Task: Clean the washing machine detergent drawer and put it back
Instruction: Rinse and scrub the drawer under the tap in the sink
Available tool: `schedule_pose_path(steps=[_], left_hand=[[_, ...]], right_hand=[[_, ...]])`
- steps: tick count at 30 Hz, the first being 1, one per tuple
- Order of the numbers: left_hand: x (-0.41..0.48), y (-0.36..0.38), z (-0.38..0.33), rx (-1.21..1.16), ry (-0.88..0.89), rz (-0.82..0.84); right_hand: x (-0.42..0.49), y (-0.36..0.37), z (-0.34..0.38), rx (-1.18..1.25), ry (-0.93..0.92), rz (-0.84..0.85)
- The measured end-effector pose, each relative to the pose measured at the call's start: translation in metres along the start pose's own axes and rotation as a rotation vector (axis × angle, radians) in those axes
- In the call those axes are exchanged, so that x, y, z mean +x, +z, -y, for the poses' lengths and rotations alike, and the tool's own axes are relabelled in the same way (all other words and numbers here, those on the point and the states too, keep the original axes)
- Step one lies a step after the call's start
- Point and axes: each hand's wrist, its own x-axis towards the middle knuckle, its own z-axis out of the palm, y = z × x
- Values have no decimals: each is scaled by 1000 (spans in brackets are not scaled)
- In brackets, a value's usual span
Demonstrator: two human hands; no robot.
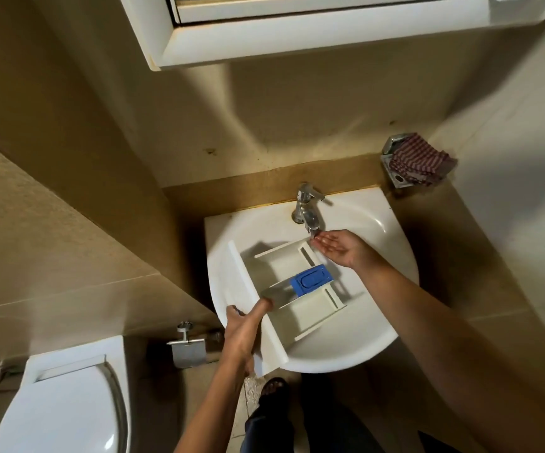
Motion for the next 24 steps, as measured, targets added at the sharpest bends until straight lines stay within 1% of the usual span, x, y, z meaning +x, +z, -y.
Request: schedule_pose_path(steps=[4,7,10,17,24], left_hand=[[-2,9,8,-59,-23,-83],[-4,10,11,-75,-39,-83],[-5,10,12,-76,-38,-62],[0,16,10,-59,-52,-19],[4,21,10,-41,-29,22]], right_hand=[[14,13,-4,105,70,19],[24,17,-12,123,114,-15],[30,17,-18,173,158,13],[36,10,-10,142,138,94],[40,3,-4,91,124,72]])
